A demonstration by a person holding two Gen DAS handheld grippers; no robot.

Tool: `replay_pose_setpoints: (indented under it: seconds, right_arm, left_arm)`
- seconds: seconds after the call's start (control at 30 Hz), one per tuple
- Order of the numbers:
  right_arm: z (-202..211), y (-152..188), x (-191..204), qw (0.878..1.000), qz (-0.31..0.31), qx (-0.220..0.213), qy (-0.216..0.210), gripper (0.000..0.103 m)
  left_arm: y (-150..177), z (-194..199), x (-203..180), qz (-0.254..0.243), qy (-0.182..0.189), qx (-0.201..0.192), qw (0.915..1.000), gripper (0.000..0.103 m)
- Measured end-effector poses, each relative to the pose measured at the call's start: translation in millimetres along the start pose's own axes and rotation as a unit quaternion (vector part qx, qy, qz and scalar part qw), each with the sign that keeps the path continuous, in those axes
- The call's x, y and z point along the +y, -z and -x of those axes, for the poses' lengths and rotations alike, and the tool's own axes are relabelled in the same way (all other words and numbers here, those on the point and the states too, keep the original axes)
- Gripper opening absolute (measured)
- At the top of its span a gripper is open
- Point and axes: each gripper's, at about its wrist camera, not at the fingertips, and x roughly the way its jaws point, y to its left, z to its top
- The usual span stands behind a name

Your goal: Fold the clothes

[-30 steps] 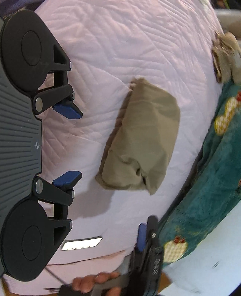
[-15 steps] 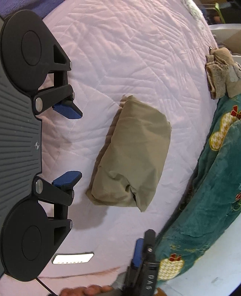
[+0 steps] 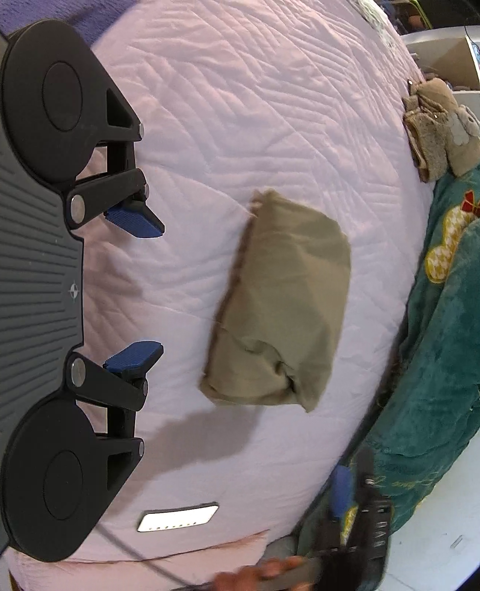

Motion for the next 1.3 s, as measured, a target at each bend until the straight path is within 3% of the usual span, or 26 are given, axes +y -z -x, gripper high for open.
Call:
replay_pose_setpoints:
  seconds: [0.17, 0.47, 0.6, 0.93, 1.3]
  right_arm:
    - [7, 5, -2, 1.0, -0.012, 0.012, -0.003, 0.049]
    - [102, 105, 34, 0.99, -0.074, 0.104, -0.056, 0.049]
    - [143, 125, 57, 0.985, -0.079, 0.13, -0.078, 0.049]
    - [189, 114, 80, 0.983, -0.069, 0.136, -0.103, 0.05]
    - [203, 93, 89, 0.987, -0.045, 0.112, -0.102, 0.05]
  left_arm:
    - [5, 0, 9, 0.014, 0.003, 0.002, 0.9999, 0.064]
    - [-13, 46, -10, 0.003, 0.008, -0.01, 0.9999, 0.064]
    - [-15, 81, -16, 0.006, 0.008, -0.017, 0.9998, 0.064]
    - [-7, 127, -31, 0.014, 0.011, -0.026, 0.9995, 0.064]
    - [-3, 147, -40, 0.018, 0.013, -0.027, 0.9994, 0.064]
